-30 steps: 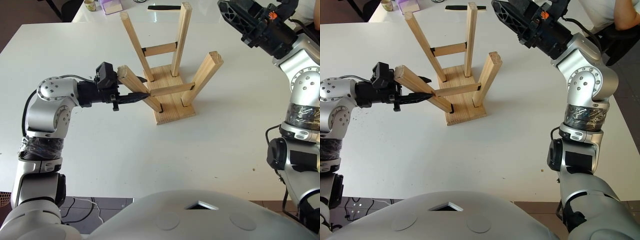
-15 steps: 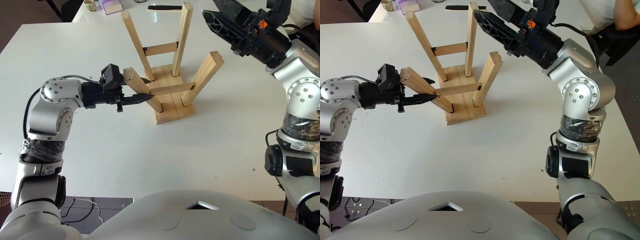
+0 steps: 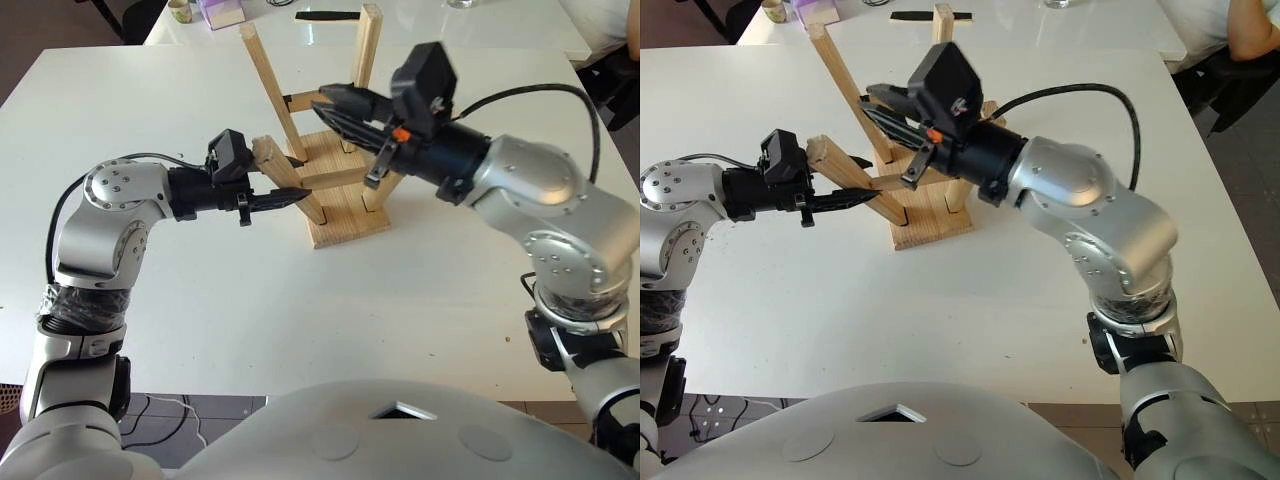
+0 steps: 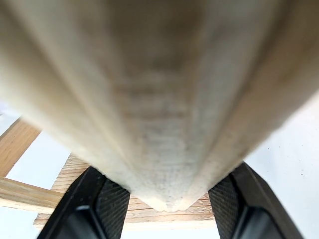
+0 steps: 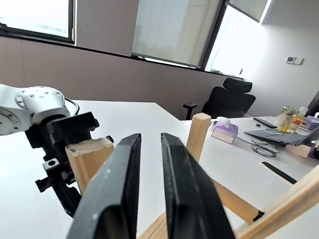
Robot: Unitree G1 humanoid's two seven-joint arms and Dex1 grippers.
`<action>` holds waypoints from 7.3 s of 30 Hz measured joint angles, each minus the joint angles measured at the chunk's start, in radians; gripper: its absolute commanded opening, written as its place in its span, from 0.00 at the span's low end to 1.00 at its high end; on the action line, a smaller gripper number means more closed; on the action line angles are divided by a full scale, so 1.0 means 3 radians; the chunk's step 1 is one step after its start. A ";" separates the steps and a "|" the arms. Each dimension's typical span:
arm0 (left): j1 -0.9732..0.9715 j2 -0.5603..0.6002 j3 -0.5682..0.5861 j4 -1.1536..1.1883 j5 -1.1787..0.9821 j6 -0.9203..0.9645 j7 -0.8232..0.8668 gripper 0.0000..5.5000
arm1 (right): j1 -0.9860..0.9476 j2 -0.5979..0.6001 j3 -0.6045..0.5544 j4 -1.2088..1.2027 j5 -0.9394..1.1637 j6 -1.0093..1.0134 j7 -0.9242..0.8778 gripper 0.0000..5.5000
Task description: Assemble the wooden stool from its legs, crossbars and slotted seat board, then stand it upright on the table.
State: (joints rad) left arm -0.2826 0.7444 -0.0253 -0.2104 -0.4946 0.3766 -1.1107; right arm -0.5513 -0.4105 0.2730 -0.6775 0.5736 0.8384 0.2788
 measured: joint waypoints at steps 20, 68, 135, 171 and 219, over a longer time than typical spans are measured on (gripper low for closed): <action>-0.0191 -0.0006 -0.0218 -0.0084 0.0113 0.0156 0.0235 0.37 | 0.0288 0.0085 0.0655 0.0313 -0.1149 -0.0033 0.0078 0.00; 0.1410 0.0166 0.1536 -0.0780 -0.0455 0.0576 0.0661 0.47 | 0.1209 0.0070 -0.1581 0.0471 0.0239 -0.0287 0.0146 0.00; -0.1093 -0.2653 0.1229 -0.2362 -0.0001 0.2673 0.3732 0.01 | -0.0759 0.0767 -0.1578 0.0514 0.0528 0.0682 -0.0099 0.00; 0.2217 -0.1223 0.1568 -0.0489 -0.0771 0.0867 0.1490 0.01 | 0.0023 -0.0302 -0.0525 0.3069 -0.0652 -0.1406 0.1841 0.00; 0.3337 -0.1023 0.0968 -0.1091 -0.0362 0.0396 0.1556 0.01 | 0.1907 -0.1503 -0.1333 0.0259 0.0499 -0.0051 0.3015 0.00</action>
State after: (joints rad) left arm 0.7184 0.4374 0.2651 -0.5376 -0.6031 0.4953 -0.6440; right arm 0.0208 -0.8613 -0.1268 -0.6000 0.7233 0.8231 1.1831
